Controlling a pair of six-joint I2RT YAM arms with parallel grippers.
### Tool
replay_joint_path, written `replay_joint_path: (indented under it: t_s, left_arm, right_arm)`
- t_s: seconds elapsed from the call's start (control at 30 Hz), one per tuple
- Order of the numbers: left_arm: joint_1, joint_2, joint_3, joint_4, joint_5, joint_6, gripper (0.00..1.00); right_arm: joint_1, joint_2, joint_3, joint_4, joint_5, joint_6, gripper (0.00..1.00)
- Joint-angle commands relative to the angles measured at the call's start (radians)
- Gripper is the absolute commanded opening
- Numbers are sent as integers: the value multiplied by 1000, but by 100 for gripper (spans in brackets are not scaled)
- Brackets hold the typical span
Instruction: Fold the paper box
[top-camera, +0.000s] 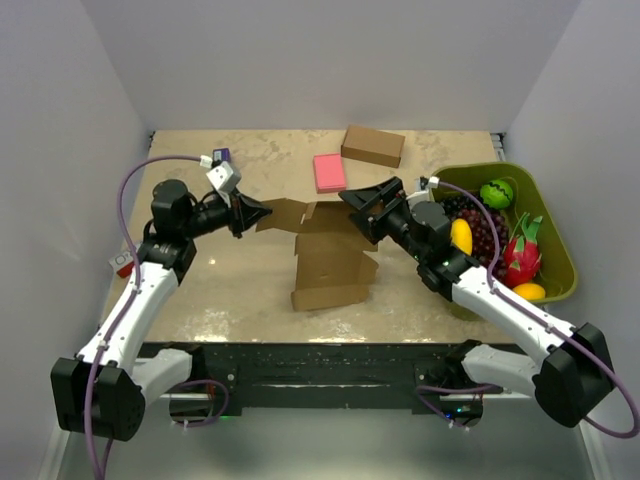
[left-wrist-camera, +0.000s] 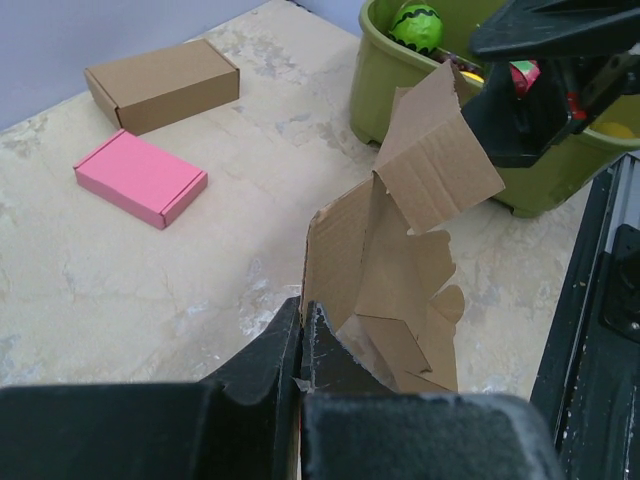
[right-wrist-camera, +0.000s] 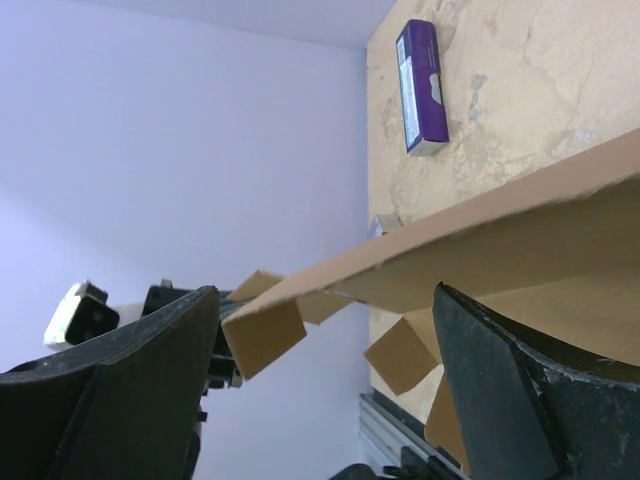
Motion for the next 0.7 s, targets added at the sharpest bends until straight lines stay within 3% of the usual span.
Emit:
replay_joint_path:
  t_s: [0.0,0.33,0.67]
  left_arm:
    - [-16,-28,-15,51,41,33,0]
    - [-34,-33,-20,50,66,64,0]
    - [-45,22,-18,30,-23,55,0]
  right_arm:
    - [-39,14,-53,147,-45,138,90]
    - [-87,31,-108,168,-2,142,86]
    - [-93,21,-156,145,35,94,42]
